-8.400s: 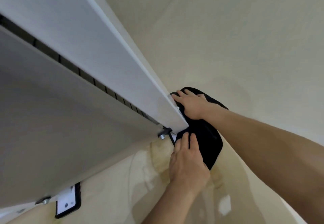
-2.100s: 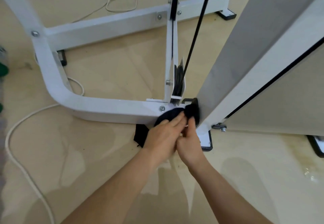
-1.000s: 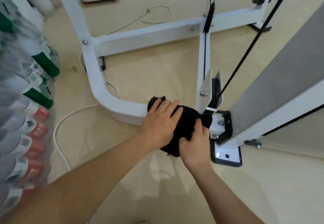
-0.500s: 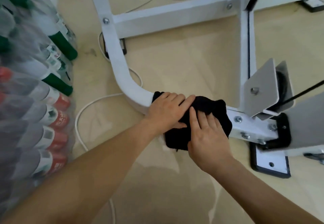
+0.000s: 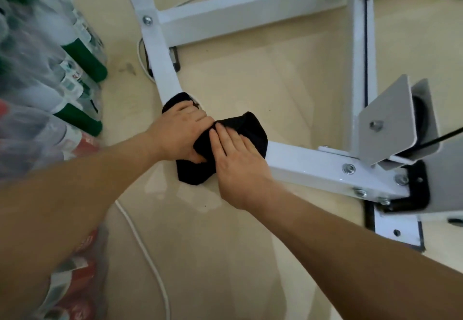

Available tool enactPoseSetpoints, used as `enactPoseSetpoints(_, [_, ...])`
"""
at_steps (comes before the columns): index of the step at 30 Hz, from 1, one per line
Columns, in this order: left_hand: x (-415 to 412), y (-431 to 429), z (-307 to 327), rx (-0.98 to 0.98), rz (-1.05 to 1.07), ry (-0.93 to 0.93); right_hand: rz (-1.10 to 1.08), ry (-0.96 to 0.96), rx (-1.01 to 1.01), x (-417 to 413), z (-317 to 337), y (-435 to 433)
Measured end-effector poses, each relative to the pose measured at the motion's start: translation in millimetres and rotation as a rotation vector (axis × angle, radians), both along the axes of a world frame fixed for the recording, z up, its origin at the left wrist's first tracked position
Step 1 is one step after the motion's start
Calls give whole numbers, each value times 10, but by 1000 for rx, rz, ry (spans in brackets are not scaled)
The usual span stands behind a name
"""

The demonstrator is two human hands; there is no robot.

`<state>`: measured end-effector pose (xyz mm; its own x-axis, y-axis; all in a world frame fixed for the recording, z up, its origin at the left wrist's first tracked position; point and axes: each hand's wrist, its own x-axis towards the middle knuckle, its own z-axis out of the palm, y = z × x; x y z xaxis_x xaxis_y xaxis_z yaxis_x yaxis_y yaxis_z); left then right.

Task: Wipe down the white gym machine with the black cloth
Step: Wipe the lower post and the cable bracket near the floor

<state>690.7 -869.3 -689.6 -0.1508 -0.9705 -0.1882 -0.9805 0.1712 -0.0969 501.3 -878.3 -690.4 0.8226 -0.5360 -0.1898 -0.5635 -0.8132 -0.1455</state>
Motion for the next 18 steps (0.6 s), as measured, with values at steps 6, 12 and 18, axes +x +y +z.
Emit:
enactPoseSetpoints(6, [-1081, -17, -184, -159, 91, 78, -167, -64, -24, -971, -100, 74])
enactPoseSetpoints(12, [-2207, -308, -242, -238, 97, 140, -387, -114, 3, -1830, -103, 122])
enactPoseSetpoints(18, [-2520, -91, -184, -136, 131, 251, -784, -613, 242, -1949, 48, 306])
